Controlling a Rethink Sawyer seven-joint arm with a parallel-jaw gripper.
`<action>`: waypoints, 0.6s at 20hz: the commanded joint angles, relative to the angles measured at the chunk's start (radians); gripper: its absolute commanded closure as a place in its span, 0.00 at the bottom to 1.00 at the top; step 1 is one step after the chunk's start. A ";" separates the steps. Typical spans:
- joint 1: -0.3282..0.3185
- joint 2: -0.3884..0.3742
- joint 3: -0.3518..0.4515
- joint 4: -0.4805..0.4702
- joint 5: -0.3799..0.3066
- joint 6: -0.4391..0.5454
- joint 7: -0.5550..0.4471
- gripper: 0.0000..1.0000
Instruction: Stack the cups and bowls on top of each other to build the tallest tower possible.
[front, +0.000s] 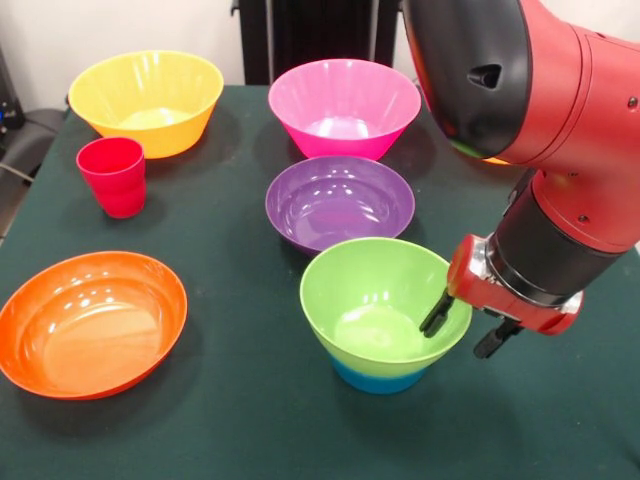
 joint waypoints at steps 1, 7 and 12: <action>0.008 -0.012 0.057 0.047 0.008 0.024 0.092 0.00; 0.012 -0.039 0.044 0.015 0.036 0.107 0.085 0.00; 0.038 -0.123 0.048 0.107 0.045 0.122 0.079 0.00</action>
